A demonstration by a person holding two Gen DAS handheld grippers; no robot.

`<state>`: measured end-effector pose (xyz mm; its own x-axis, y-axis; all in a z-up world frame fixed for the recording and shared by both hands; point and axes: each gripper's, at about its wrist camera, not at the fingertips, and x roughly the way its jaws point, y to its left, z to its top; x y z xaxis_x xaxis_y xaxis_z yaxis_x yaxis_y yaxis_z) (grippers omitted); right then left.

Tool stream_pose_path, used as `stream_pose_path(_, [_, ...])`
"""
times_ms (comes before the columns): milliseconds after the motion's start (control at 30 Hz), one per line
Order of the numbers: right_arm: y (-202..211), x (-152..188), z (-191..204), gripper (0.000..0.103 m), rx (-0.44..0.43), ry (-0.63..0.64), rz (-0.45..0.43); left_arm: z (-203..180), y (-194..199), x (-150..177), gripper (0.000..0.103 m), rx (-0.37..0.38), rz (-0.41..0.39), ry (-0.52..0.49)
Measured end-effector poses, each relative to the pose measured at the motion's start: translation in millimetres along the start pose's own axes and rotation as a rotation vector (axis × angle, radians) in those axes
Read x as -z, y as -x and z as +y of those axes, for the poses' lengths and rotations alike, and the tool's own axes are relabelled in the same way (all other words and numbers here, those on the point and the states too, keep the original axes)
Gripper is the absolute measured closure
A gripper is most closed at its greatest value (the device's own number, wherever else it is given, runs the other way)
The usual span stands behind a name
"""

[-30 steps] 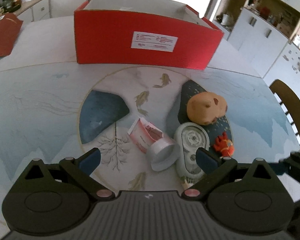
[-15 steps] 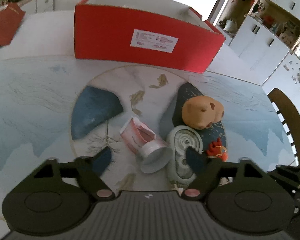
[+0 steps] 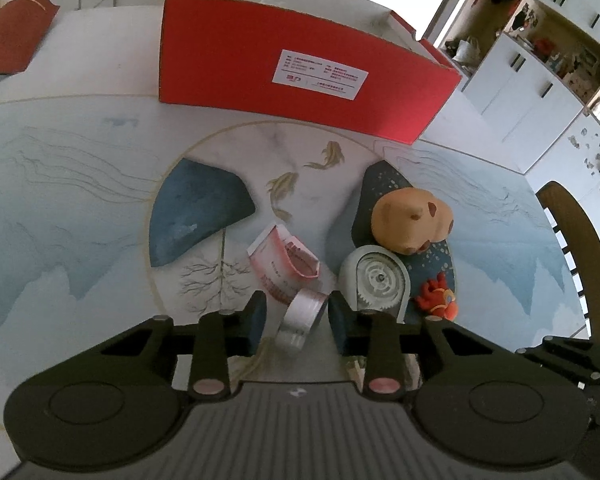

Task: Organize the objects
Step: 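Grasp the cartoon-face plush with the right tool while the left tool grasps the silver tin, then lift the plush and silver tin and carry both over the red box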

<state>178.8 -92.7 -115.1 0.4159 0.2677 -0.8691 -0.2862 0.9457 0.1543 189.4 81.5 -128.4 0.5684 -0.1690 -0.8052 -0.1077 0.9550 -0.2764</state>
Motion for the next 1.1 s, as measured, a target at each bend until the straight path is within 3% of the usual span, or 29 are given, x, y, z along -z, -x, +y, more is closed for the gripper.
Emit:
stream_pose_path(233, [6.5,3.0,-1.0,0.052,0.001,0.007,-0.019,0.5,8.5,6.2,0.090,0.017,-0.007,-0.040])
stream_pose_path(800, [45.0,9.7,-12.9,0.054,-0.016,-0.003,-0.071,-3.8,44.6,26.8,0.091,0.081,-0.049,-0.137])
stream_pose_path(1100, [70.9,-5.0,-14.6,0.054,-0.010,0.011,-0.119,-8.7,66.5,11.6,0.091,0.115,-0.085,-0.168])
